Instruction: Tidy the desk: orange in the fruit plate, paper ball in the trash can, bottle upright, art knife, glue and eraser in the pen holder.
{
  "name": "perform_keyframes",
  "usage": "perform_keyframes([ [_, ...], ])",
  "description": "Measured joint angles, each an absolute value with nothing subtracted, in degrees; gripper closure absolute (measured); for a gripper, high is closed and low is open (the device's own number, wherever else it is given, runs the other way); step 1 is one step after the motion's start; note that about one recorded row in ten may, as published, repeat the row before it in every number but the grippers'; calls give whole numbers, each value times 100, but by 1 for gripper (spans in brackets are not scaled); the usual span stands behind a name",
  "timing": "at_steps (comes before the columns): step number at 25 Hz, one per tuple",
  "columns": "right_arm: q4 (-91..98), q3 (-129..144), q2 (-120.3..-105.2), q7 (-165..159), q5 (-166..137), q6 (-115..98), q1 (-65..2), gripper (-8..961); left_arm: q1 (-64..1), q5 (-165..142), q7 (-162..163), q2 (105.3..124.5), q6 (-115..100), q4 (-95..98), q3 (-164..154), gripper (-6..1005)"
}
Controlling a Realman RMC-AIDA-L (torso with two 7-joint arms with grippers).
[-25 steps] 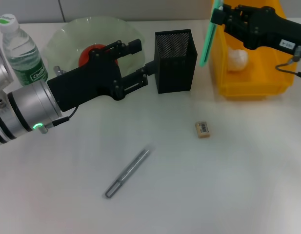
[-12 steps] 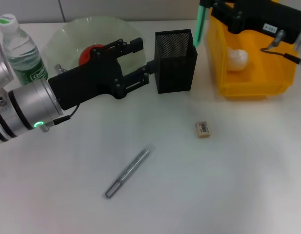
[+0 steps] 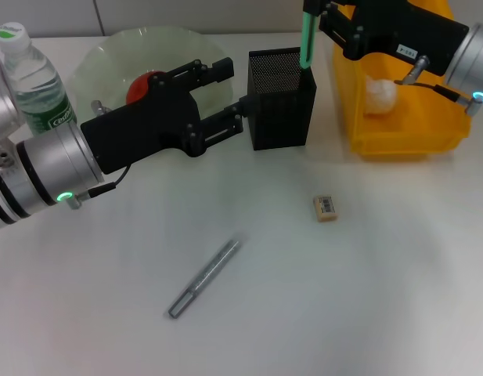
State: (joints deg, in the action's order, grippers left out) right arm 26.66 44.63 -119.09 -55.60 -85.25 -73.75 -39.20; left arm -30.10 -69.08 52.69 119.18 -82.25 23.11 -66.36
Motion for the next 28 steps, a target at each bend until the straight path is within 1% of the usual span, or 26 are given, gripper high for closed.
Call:
perform_keyframes([
  [18, 2285, 4777, -11920, -5162, -8538, -7093, -4064, 760, -3022, -6842, 5274, 11918, -8232, 2303, -6688, 377],
  [24, 2291, 4776, -11926, -5160, -8526, -7092, -4050, 605, -2985, -6841, 5274, 11918, -8239, 2303, -6696, 378],
  [28, 2373, 4779, -11931, -5312, -8534, -7097, -4005, 604, -2957, -6842, 5274, 11918, -8247, 2303, -6698, 378],
])
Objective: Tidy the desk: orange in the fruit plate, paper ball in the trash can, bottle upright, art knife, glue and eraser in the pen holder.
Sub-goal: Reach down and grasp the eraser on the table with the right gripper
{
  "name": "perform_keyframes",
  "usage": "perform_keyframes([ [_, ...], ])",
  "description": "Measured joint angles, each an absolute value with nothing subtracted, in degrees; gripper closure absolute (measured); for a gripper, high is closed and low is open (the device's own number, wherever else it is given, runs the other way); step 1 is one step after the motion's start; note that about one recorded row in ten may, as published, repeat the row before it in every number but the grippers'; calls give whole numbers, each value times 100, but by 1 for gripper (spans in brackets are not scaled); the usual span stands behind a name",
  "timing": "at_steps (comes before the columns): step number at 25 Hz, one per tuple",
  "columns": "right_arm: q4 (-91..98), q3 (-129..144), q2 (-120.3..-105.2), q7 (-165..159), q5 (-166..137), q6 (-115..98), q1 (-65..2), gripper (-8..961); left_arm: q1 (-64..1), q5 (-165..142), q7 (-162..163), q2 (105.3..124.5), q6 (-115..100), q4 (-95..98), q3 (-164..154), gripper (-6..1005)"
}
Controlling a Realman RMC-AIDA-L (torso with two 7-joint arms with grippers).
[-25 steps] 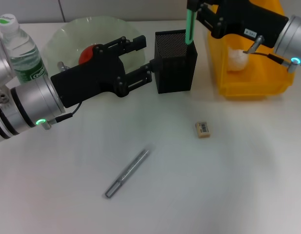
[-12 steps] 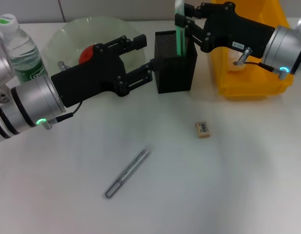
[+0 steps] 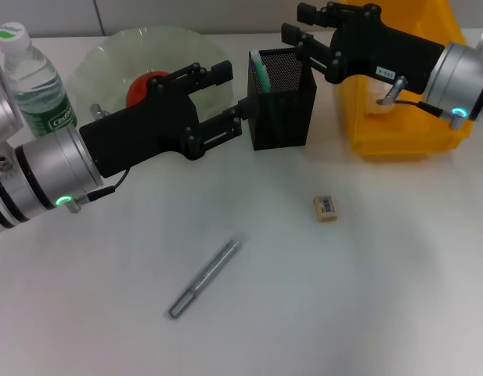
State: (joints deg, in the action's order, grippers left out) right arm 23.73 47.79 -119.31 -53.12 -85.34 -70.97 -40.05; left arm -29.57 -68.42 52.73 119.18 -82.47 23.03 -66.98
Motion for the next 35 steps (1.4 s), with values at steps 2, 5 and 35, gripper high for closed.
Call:
perform_keyframes([
  [2, 2543, 4840, -11924, -5616, -8610, -7116, -3936, 604, -2949, -6842, 5273, 11918, -8251, 2302, -6698, 378],
  [5, 3392, 5234, -11912, -6787, -8979, -7131, -3607, 594, -2933, -6843, 5273, 11918, -8265, 2303, -6698, 378],
  [35, 5177, 5422, -11568, -14817, -14645, -10176, -4834, 358, -2907, -6852, 5219, 11918, -8430, 2320, -6843, 378],
])
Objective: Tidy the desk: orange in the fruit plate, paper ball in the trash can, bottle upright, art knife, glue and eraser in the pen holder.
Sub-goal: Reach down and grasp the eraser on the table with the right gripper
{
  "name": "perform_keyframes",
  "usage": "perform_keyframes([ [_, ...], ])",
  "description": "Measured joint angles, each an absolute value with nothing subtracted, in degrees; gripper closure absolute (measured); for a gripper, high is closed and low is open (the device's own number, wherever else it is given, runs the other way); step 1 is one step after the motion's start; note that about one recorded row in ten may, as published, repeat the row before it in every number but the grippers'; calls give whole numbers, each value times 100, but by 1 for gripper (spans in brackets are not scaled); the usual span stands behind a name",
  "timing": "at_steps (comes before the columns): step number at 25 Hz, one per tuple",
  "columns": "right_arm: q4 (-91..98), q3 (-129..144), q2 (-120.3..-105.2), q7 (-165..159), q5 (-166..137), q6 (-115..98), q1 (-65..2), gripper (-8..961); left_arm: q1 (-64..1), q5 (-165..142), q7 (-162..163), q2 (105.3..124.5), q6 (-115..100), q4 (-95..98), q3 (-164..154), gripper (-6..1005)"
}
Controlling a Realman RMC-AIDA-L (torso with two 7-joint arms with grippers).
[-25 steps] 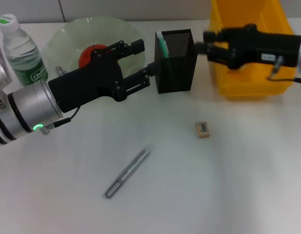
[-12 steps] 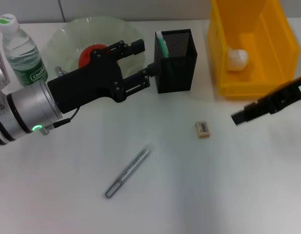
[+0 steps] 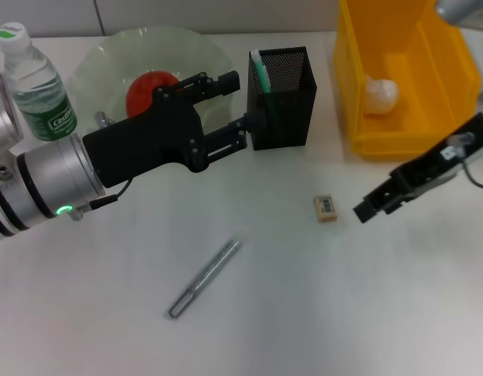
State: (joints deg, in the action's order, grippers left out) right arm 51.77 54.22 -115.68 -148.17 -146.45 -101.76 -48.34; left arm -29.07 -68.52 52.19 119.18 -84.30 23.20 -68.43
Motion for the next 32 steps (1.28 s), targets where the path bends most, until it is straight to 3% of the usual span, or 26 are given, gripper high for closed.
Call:
perform_keyframes([
  [8, 4016, 5438, -11585, -14900, -15101, -9049, -5535, 360, -3070, -6887, 5179, 11918, -8356, 2329, -6847, 378],
  [15, 3539, 5588, -11663, -14879, -15171, -8352, -5729, 361, -3109, -6891, 5135, 11918, -8351, 2359, -6847, 378],
  [21, 3363, 6174, -11871, -14873, -15171, -7791, -5879, 361, -3194, -6892, 5133, 11917, -8314, 2341, -6894, 378],
  [32, 3127, 6328, -11906, -14891, -15150, -7615, -6015, 363, -3226, -6891, 5123, 11909, -8200, 2364, -6926, 378],
])
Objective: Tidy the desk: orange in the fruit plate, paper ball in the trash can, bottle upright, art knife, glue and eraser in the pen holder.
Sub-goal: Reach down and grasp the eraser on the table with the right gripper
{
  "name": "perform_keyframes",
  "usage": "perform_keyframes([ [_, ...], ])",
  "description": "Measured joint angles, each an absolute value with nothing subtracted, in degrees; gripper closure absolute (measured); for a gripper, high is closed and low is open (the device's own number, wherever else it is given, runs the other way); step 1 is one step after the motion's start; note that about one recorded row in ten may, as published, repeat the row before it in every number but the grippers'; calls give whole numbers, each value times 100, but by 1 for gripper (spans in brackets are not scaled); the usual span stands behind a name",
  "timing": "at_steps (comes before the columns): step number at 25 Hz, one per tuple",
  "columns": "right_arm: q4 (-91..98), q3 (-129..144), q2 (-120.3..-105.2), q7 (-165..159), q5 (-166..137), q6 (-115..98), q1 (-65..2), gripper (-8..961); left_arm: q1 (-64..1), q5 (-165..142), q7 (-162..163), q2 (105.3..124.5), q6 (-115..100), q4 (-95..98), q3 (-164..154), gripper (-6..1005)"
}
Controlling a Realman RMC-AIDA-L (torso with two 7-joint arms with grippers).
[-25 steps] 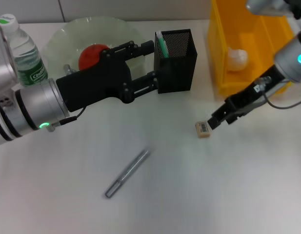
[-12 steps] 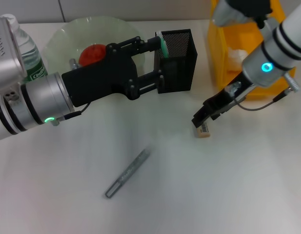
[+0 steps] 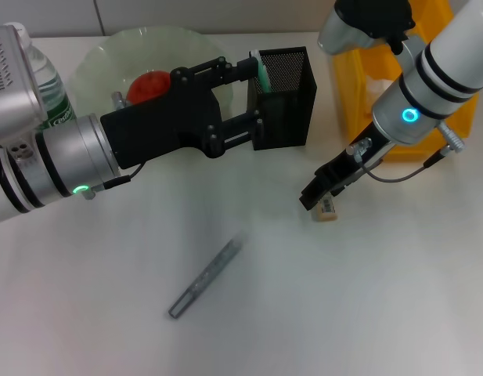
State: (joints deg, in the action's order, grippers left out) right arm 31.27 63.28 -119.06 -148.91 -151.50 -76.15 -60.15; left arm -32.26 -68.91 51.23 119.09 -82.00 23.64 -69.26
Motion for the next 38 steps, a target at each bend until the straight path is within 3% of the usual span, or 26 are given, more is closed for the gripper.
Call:
perform_keyframes([
  [38, 3213, 6345, -11952, -15075, -15479, -8005, -6180, 367, -3261, -6868, 4981, 11918, -8182, 2345, -6925, 378],
])
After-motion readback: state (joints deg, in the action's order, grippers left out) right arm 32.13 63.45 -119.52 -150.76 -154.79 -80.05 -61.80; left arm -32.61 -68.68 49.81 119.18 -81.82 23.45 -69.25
